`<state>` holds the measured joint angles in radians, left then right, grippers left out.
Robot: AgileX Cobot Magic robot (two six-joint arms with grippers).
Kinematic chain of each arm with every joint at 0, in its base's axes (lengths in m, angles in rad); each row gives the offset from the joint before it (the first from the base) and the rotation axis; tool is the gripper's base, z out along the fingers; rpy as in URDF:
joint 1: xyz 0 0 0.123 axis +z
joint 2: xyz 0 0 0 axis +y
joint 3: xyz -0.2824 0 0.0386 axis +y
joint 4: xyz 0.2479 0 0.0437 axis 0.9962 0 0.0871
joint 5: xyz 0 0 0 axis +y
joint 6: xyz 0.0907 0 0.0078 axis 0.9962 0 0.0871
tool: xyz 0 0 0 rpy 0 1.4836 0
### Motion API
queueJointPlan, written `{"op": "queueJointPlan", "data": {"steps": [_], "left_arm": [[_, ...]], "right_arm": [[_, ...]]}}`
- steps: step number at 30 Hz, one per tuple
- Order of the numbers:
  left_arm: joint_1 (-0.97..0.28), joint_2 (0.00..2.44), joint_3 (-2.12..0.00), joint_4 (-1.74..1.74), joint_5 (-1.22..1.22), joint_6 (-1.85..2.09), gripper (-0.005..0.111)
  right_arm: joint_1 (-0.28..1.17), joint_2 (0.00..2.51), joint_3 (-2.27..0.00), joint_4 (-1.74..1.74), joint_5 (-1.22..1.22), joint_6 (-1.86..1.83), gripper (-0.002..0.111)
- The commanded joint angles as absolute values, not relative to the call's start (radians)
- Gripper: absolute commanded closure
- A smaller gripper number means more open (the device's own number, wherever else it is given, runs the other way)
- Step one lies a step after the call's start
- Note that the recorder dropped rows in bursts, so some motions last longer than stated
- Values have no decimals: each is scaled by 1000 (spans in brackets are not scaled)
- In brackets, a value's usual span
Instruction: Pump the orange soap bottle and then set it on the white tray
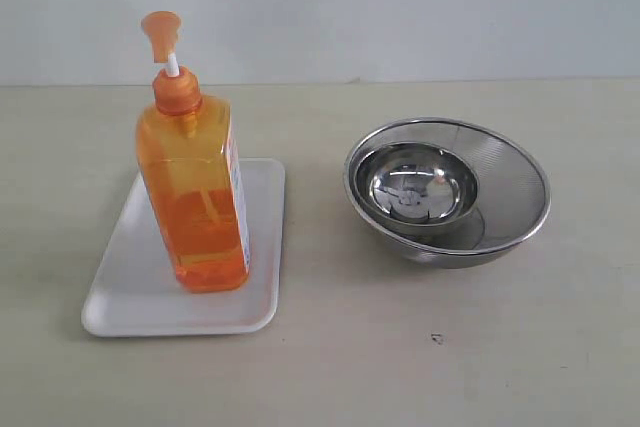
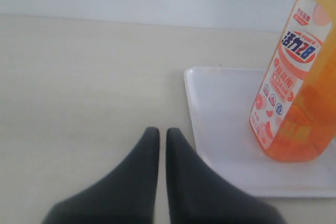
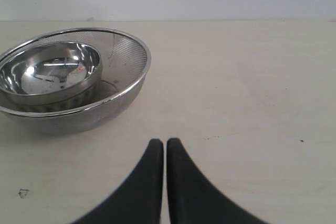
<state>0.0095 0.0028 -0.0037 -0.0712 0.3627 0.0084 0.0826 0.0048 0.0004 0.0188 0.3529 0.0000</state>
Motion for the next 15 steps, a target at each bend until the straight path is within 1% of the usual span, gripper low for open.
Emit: {"op": "queueJointPlan", "data": {"steps": [1, 15], "left_arm": [[1, 0, 0, -70, 349, 6, 102], [1, 0, 0, -70, 346, 0, 102]], "right_arm": [[79, 0, 0, 21, 341, -6, 109], [79, 0, 0, 21, 341, -6, 109]]}}
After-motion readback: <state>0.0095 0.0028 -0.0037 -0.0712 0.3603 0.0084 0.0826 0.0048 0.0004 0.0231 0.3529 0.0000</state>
